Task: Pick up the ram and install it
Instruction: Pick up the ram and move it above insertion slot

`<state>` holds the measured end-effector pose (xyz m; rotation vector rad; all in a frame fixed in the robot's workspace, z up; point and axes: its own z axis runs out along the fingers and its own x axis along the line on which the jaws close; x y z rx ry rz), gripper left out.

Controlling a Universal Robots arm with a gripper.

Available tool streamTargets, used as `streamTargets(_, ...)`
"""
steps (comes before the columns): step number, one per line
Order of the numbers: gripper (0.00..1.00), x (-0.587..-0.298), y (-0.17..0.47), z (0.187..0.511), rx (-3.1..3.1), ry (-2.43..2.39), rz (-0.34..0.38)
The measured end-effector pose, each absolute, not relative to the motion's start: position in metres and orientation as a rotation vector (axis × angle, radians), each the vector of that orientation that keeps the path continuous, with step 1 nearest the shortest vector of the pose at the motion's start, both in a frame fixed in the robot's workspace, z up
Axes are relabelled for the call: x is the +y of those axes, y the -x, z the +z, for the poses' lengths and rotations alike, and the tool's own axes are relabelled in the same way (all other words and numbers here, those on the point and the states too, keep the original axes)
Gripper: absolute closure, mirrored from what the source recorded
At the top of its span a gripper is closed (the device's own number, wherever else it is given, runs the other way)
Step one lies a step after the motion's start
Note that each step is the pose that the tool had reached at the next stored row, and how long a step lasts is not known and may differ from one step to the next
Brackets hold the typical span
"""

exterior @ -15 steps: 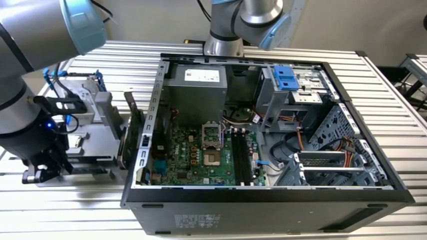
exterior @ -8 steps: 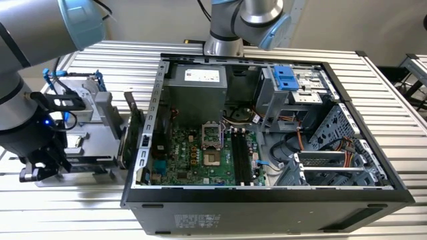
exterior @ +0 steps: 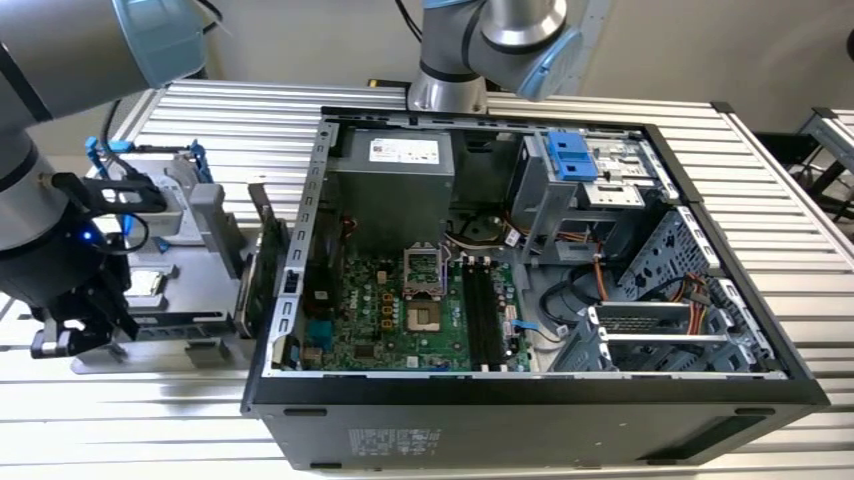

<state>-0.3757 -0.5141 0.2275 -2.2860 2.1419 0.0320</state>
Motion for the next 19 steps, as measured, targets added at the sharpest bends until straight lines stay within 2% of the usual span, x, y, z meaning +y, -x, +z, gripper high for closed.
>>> streamTargets(19, 1.00, -0.514, 0.376, 0.242, 2.142, 2.285, 0.033)
